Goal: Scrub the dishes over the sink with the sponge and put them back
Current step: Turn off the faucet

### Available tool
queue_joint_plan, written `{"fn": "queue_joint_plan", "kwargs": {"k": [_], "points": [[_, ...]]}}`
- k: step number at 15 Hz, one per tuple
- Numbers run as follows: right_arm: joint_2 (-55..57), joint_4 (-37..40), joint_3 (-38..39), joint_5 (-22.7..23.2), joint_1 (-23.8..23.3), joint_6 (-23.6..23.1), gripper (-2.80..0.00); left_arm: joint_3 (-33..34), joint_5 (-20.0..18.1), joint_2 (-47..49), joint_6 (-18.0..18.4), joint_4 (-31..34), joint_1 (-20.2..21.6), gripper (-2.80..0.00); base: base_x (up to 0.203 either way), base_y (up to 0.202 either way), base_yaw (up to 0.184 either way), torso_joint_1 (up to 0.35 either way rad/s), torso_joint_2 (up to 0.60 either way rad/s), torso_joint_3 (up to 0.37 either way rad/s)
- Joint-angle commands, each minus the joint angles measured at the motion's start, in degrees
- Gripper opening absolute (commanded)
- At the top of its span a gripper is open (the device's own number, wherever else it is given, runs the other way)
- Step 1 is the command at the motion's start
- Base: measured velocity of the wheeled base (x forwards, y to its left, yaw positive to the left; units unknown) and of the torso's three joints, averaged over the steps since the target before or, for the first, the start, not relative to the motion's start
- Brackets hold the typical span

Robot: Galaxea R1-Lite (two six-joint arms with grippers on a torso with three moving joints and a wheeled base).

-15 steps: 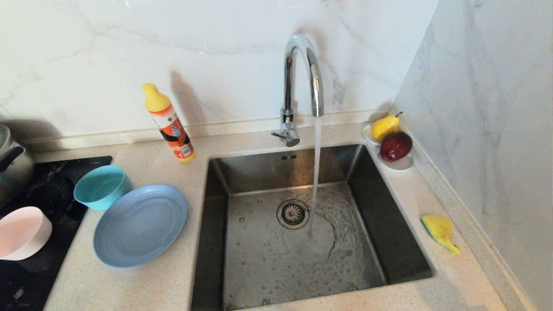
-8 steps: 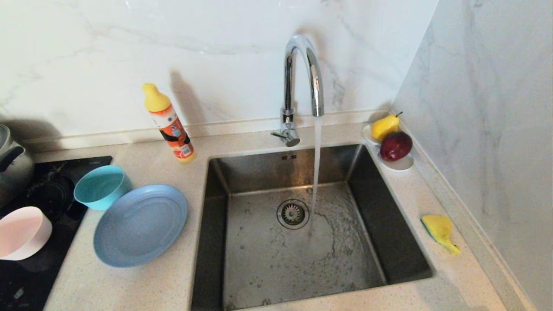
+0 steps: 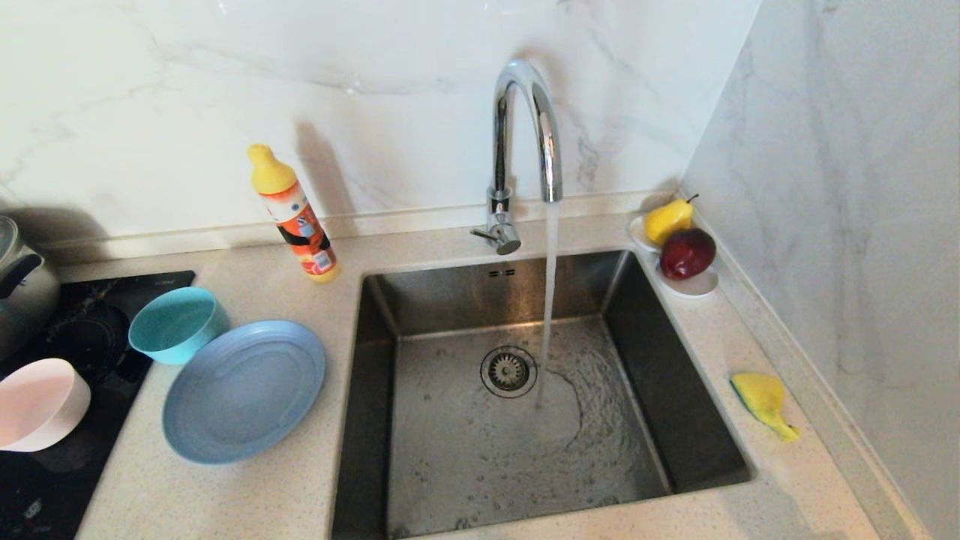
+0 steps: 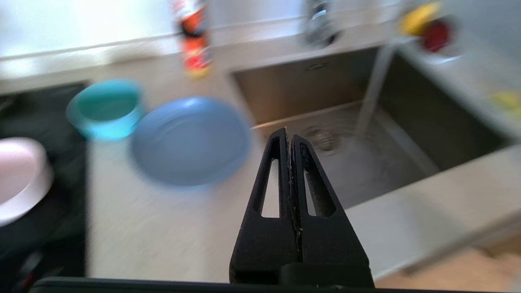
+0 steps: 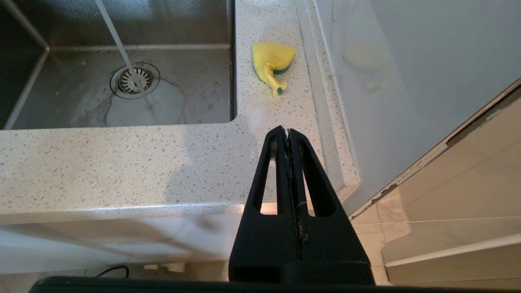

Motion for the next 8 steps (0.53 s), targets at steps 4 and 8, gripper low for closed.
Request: {"fn": "queue_joint_plan", "kwargs": {"k": [4,8], "points": [[0.05,-0.04,0.0,0.0,0.02,-0.06,-2.8,-13.48,-8.98,20.83,-5.12,-0.44,-0.14,-2.8,0.0,0.0,0.0,0.0,0.0,0.0],[0.05,-0.04,0.0,0.0,0.02,0.01,-2.8,-21.54,-10.64,32.87,-11.22,-3.78,-0.21,-2.8,0.0,0.0,0.0,0.0,0.0,0.0]]}}
